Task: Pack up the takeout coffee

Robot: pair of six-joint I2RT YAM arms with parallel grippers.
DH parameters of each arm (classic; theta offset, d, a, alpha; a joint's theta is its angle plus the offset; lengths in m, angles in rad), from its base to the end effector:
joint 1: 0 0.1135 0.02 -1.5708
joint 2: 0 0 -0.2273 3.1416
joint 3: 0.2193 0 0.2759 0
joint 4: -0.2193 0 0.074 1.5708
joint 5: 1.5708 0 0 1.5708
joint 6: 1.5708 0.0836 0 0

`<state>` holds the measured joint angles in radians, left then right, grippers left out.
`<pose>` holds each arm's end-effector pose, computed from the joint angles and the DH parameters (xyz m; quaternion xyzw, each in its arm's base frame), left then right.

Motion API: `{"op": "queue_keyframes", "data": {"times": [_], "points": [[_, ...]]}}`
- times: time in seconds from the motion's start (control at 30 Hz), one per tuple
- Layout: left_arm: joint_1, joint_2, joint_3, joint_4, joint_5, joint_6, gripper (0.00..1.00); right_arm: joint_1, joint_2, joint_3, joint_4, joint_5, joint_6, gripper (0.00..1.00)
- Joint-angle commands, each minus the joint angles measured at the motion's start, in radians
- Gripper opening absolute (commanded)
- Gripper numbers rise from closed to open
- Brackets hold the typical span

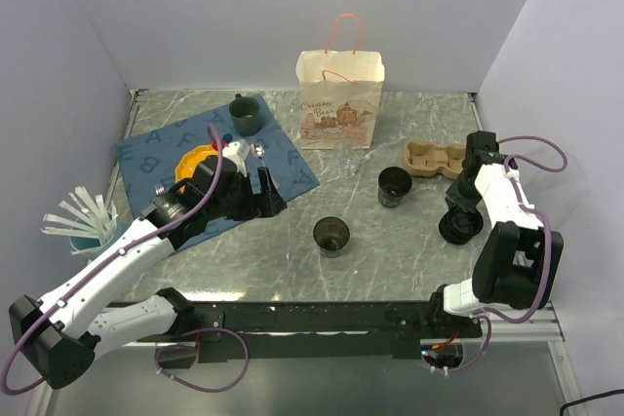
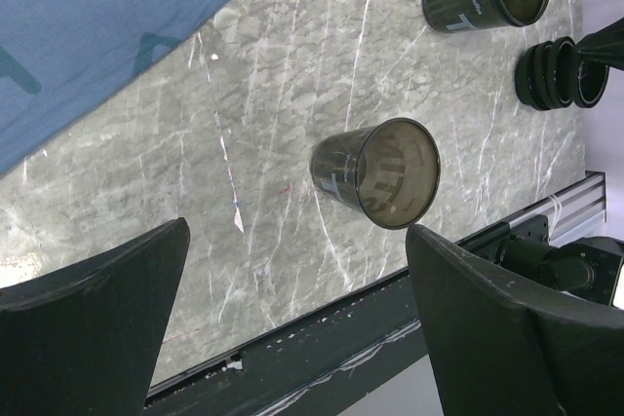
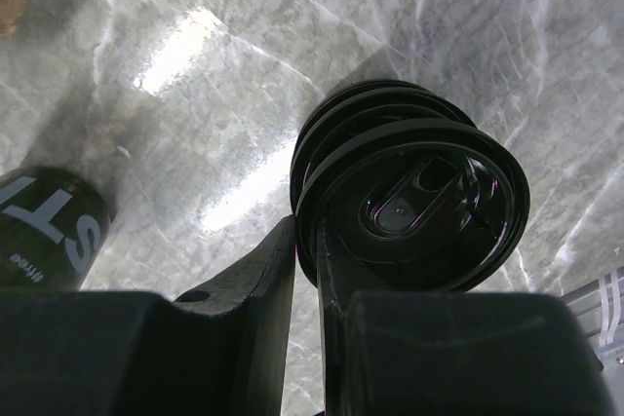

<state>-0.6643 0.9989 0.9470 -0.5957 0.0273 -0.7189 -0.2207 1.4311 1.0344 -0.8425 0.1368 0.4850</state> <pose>0.2306 -0.1835 0.2555 -0.0184 0.8951 -0.2934 0.3352 0.3009 -0.0792 0.1416 0.3506 0.9195 -0.0451 0.1721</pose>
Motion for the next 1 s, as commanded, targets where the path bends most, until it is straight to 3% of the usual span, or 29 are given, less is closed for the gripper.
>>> {"op": "queue_keyframes", "data": {"times": [0.0,0.23,0.33,0.43,0.5,0.6,0.73,0.87,0.9,0.97], "points": [[0.003,-0.009,0.007,0.016,-0.004,0.001,0.99,-0.006,-0.041,0.016,0.014,0.001,-0.008,0.20],[0.003,-0.025,0.025,0.008,-0.015,0.012,0.99,-0.005,-0.080,0.104,-0.088,-0.005,-0.008,0.19],[0.003,-0.017,0.058,-0.003,0.008,0.021,0.98,0.003,-0.171,0.148,-0.128,-0.078,-0.034,0.18],[0.003,0.000,0.108,-0.009,0.045,0.030,0.97,0.018,-0.248,0.158,-0.087,-0.267,-0.069,0.17],[0.005,0.020,0.160,-0.015,0.059,0.039,0.96,0.032,-0.325,0.147,-0.038,-0.500,-0.105,0.17],[0.005,0.050,0.238,-0.035,0.098,0.047,0.95,0.085,-0.435,0.127,0.078,-0.760,-0.103,0.17],[0.006,0.073,0.331,-0.024,0.170,0.044,0.94,0.263,-0.560,0.116,0.270,-0.916,-0.031,0.17],[0.011,0.090,0.401,-0.007,0.236,0.027,0.93,0.335,-0.607,0.047,0.550,-1.169,0.223,0.17],[0.011,0.093,0.414,0.006,0.262,0.018,0.92,0.349,-0.618,-0.003,0.720,-1.195,0.283,0.18],[0.012,0.087,0.409,0.071,0.348,0.006,0.89,0.377,-0.630,-0.051,0.886,-1.259,0.460,0.18]]}}
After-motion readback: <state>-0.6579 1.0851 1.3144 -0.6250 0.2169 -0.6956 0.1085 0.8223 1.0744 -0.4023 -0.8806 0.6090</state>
